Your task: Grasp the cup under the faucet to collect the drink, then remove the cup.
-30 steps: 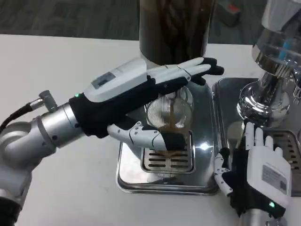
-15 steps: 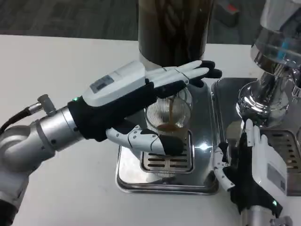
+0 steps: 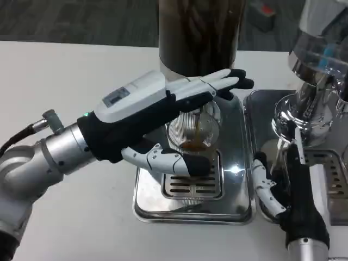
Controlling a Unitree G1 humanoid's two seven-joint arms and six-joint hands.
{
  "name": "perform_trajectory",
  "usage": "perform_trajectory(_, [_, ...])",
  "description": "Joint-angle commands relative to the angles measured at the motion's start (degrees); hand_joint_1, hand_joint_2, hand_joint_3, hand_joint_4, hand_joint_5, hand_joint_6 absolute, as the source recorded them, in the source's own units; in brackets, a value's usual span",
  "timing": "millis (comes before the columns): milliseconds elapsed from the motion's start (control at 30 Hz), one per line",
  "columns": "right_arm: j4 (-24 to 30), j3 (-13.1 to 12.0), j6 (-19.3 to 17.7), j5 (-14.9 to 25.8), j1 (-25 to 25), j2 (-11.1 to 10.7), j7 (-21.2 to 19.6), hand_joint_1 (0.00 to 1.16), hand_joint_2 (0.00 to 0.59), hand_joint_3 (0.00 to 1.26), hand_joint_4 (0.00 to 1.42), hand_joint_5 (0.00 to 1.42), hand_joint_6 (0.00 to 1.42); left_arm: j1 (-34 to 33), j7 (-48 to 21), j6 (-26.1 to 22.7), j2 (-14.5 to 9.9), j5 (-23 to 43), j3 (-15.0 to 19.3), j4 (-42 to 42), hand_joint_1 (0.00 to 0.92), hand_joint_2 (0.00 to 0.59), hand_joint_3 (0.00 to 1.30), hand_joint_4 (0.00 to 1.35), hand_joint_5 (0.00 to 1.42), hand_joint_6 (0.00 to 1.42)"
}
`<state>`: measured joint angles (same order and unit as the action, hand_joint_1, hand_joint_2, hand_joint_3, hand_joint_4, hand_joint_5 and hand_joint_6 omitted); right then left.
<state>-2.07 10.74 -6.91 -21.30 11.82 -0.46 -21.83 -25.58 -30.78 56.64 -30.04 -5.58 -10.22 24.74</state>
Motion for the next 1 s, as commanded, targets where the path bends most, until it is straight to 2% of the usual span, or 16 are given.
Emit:
perform_trajectory(33, [-5.28, -1.04, -7.01, 5.42, -1.79, -0.86, 4.75, 0.52, 0.339, 0.00, 0.00, 0.00, 0.01, -0.06, -0.55, -0.61, -0.09, -2.28, -1.44, 0.97, 0.000, 0.122, 0.09, 0.00, 0.19, 0.12])
perform_trajectory(100, [-7.80, -1.65, -9.19, 7.83, -2.60, -0.95, 7.05, 0.49, 0.300, 0.00, 0.00, 0.00, 0.02, -0.25, -0.37, -0.76, 0.19, -2.35, -1.58, 0.87, 0.000, 0.122, 0.09, 0.00, 0.19, 0.12])
perform_trajectory(133, [-8.77, -1.89, -10.03, 8.53, -2.93, -0.96, 7.76, 0.52, 0.264, 0.00, 0.00, 0.00, 0.03, -0.25, -0.30, -0.83, 0.35, -2.28, -1.69, 0.65, 0.000, 0.122, 0.09, 0.00, 0.19, 0.12])
perform_trajectory(200, [-10.17, -2.00, -11.37, 8.48, -3.55, -1.12, 8.16, 0.58, 0.233, 0.00, 0.00, 0.00, 0.03, -0.33, -0.25, -0.90, 0.46, -2.12, -1.85, 0.69, 0.000, 0.122, 0.09, 0.00, 0.19, 0.12])
perform_trajectory(333, [-11.49, -1.99, -11.78, 7.95, -5.02, -1.43, 9.01, 0.66, 0.224, 0.00, 0.00, 0.00, 0.01, -0.53, -0.31, -0.77, 0.24, -2.04, -1.89, 1.62, 0.000, 0.121, 0.09, 0.00, 0.19, 0.12])
perform_trajectory(700, [-13.91, -1.15, -9.86, 7.80, -10.11, -1.49, 12.32, 0.68, 0.225, 0.00, 0.00, 0.00, 0.00, -0.25, 0.17, -1.14, 0.39, -2.13, -1.68, 1.29, 0.000, 0.121, 0.09, 0.00, 0.19, 0.12])
perform_trajectory(1000, [-14.99, -1.19, -9.85, 8.08, -12.41, -0.58, 13.67, 0.69, 0.225, 0.00, 0.00, 0.00, 0.00, 0.40, 4.99, -2.27, 0.22, -4.29, 1.26, 2.13, 0.000, 0.124, 0.09, 0.00, 0.19, 0.12])
